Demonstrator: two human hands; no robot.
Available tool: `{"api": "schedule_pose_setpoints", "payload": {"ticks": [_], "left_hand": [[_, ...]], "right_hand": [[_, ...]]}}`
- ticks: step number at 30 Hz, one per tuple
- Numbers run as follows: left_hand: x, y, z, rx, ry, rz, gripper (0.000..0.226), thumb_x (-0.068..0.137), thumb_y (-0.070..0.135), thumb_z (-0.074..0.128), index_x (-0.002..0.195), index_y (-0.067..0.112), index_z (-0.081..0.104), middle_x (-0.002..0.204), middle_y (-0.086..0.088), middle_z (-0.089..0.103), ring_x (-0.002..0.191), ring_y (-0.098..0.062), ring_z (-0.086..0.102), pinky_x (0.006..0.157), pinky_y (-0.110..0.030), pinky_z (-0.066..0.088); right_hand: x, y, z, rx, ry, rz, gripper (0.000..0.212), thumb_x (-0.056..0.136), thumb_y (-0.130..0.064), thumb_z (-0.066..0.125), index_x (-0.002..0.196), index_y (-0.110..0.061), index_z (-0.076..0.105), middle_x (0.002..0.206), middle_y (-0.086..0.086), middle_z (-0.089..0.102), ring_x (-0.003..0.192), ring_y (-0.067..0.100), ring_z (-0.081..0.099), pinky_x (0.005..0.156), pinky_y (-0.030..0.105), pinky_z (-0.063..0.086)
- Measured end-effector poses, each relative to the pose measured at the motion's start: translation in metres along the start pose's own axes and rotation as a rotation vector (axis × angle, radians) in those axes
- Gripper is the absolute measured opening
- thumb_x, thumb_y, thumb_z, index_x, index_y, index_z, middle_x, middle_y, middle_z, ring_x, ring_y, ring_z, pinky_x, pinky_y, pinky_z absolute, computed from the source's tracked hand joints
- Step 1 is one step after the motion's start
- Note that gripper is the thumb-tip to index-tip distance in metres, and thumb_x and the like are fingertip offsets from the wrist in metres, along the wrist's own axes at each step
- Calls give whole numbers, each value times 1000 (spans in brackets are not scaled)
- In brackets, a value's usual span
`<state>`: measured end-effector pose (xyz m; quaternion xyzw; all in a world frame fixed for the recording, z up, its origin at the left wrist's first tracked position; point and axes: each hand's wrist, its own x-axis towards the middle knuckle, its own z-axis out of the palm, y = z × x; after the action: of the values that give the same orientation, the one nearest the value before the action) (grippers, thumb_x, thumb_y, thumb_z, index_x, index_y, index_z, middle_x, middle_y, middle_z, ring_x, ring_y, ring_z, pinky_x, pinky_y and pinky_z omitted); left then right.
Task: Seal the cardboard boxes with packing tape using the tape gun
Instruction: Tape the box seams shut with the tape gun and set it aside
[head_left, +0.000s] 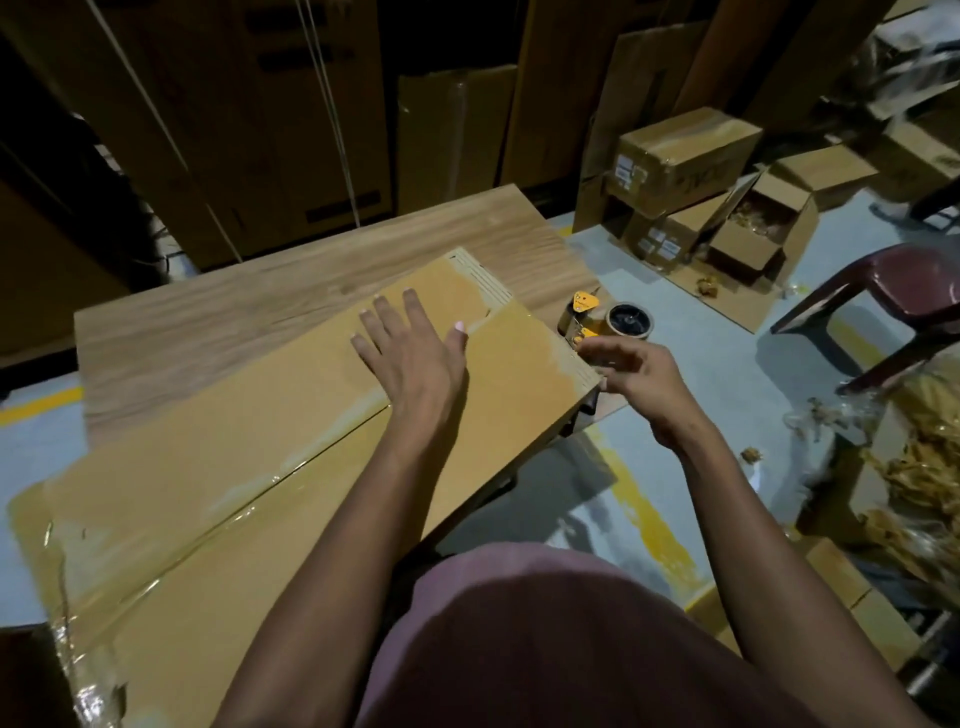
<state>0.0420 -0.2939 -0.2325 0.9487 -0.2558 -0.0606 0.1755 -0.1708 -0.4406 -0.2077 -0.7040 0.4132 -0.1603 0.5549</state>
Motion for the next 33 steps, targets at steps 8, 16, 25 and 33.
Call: {"api": "schedule_pose_setpoints", "payload": {"ticks": [8,16,25,33], "left_hand": [[-32,24,29,84,-81,164,88,95,77,11,163,22,7,166,-26,-7,153,-44,-14,121,-62,-9],[-21,37,34,134,-104,159,94,89,84,7,163,26,-1,165,-25,-14,151,-45,-21,120,-62,-12],[5,38,34,169,-141,256,94,87,87,10,163,32,-1,167,-18,-15,151,-44,-21,120,-63,-12],[52,31,30,141,-219,390,94,87,87,13,162,32,-2,166,-16,-19,149,-43,-26,117,-67,-14]], "right_hand": [[46,67,16,77,253,391,14,99,-27,63,99,-20,75,96,-8,63,94,23,66,82,39,57],[91,108,29,-244,228,494,55,86,-31,68,129,-3,49,134,23,53,114,42,58,91,49,53],[116,103,26,436,215,663,27,96,-9,67,119,0,57,93,14,68,69,25,66,45,28,55],[110,68,20,638,205,630,15,86,3,48,80,-10,44,58,11,50,40,21,46,43,26,41]]}}
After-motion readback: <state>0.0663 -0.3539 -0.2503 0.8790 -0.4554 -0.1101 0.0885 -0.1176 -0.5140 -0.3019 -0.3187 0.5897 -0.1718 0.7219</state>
